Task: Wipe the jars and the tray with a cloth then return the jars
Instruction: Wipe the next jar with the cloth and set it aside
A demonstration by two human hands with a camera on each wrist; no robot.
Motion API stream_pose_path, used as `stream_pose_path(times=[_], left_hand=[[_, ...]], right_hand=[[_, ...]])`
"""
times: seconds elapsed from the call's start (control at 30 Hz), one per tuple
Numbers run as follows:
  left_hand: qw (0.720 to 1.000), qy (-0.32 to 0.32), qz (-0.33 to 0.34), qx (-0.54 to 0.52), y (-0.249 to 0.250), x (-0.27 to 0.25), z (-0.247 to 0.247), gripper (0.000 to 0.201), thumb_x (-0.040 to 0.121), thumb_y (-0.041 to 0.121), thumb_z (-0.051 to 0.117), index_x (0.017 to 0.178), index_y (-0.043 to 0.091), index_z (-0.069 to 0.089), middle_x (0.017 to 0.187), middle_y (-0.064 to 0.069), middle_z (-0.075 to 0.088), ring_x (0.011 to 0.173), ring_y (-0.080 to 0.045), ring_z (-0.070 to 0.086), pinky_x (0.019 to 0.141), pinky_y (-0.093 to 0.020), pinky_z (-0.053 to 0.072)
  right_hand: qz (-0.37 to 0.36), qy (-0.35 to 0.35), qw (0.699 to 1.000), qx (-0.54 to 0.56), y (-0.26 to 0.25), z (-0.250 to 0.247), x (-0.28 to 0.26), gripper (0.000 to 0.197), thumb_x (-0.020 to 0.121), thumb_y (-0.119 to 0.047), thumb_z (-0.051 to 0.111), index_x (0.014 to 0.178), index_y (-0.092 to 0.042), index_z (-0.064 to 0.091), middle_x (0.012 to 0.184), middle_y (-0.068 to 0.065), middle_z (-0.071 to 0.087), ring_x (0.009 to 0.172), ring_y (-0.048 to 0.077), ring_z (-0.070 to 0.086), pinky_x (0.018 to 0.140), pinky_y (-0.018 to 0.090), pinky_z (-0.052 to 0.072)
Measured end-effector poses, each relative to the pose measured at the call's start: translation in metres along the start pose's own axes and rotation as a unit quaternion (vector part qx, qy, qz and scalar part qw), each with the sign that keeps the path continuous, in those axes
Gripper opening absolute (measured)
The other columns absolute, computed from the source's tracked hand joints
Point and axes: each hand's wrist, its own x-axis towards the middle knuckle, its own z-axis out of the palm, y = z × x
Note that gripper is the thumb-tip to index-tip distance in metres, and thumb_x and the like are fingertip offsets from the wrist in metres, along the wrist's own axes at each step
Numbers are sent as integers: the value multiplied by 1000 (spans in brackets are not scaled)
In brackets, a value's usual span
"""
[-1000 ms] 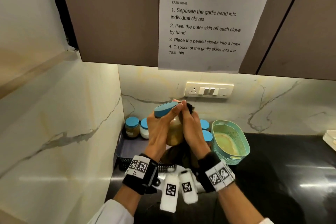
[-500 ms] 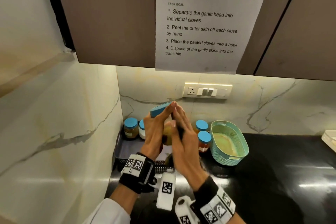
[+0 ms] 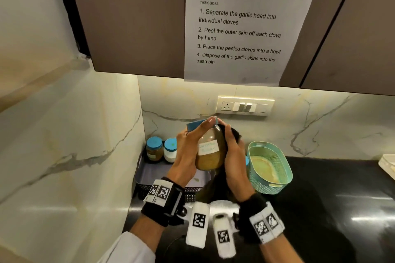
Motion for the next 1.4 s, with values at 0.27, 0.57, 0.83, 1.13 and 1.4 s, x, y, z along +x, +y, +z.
stream_pose_path(times=[0.27, 0.57, 0.83, 1.13, 1.4], left_hand=[[999, 14, 53, 4, -7, -5, 1, 73, 58, 47, 83, 117, 5, 70, 99, -9, 80, 77, -16, 78, 64, -24, 62], [994, 77, 76, 4, -17, 7, -12, 105, 48, 62, 95, 130, 7, 61, 113, -11, 77, 96, -24, 78, 80, -35, 65], [992, 86, 91, 15, -17, 15, -18, 101, 53, 64, 92, 130, 6, 61, 112, -11, 77, 97, -22, 78, 79, -32, 65], [992, 92, 88, 11, -18, 28, -17, 111, 47, 71, 93, 132, 8, 60, 115, -11, 76, 103, -27, 77, 90, -46, 64], [995, 82, 53, 14, -19, 24, -14, 95, 55, 54, 96, 129, 7, 59, 114, -13, 76, 101, -29, 77, 87, -46, 65]], right_hand=[[-47, -68, 994, -75, -2, 0, 3, 32, 108, -45, 45, 128, -31, 66, 120, -4, 77, 106, 14, 75, 83, 26, 60], [-116, -76, 983, -118, 21, 8, -10, 51, 108, -49, 43, 149, -22, 54, 147, -1, 62, 136, 14, 59, 106, 26, 53], [-156, -80, 967, -182, 25, 19, -21, 61, 104, -58, 38, 155, -25, 45, 158, -4, 49, 138, -8, 48, 107, 15, 45], [-148, -109, 963, -195, 18, 18, 6, 53, 108, -47, 39, 157, -27, 41, 158, -11, 48, 139, -8, 47, 105, 14, 47], [-41, -122, 988, -86, 23, 11, 34, 57, 104, -53, 40, 157, -33, 42, 144, 2, 62, 133, 21, 61, 104, 34, 56]])
